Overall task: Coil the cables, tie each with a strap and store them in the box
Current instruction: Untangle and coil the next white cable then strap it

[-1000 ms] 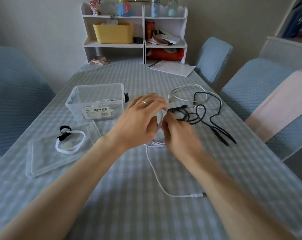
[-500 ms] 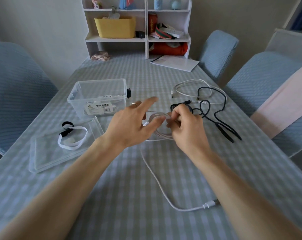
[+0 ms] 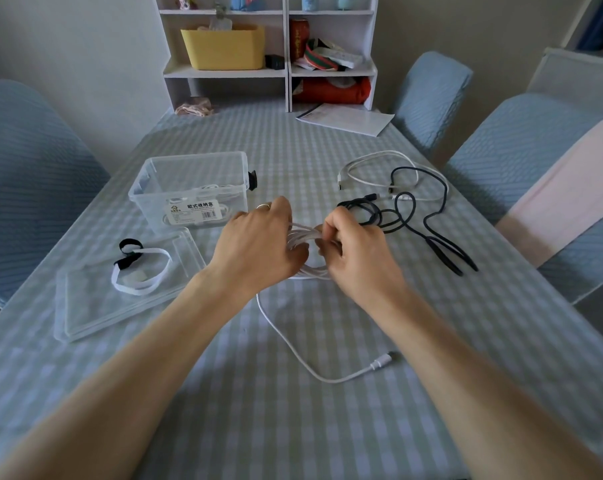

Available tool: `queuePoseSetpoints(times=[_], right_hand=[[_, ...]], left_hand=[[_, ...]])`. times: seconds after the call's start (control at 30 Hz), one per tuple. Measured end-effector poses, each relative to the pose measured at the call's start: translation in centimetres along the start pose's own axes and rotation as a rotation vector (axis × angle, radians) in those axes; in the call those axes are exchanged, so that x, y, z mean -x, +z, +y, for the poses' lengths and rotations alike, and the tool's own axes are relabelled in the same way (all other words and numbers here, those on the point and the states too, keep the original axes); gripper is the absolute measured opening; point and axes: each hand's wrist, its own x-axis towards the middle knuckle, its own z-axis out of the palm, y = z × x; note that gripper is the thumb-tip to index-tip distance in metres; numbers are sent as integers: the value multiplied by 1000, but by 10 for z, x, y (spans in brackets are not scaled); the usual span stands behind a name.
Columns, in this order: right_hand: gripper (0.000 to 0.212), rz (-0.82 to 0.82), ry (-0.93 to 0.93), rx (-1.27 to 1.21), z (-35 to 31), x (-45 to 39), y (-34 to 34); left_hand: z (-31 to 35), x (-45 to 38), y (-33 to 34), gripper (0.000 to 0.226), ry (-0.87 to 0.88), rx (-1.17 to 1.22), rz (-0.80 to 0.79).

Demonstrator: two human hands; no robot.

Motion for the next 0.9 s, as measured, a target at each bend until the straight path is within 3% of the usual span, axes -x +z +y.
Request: queuePoseSetpoints(times=[0.13,0.23,0.47,0.57,0.73,0.9], right_hand=[[10,-15,35,9,-1,-1,0],[10,3,60,-7,1,-2,-1],[14,-16,9,0,-4,0,-2],[18,-44,103,-74,-2,-1,-2],[9,-100,206,-72,1,-6,-4],[24,-184,215,-95,5,-4,-10]], left_hand=[[1,-1,-5,40,24,23,100],[5,0,-7,34,31,101,41],[0,2,2,38,158,-104,-6],[4,3,6,22,16,103,-52],[8,0,0,17,-186,587,-107],[5,-3,-16,11,-129,616,-334]])
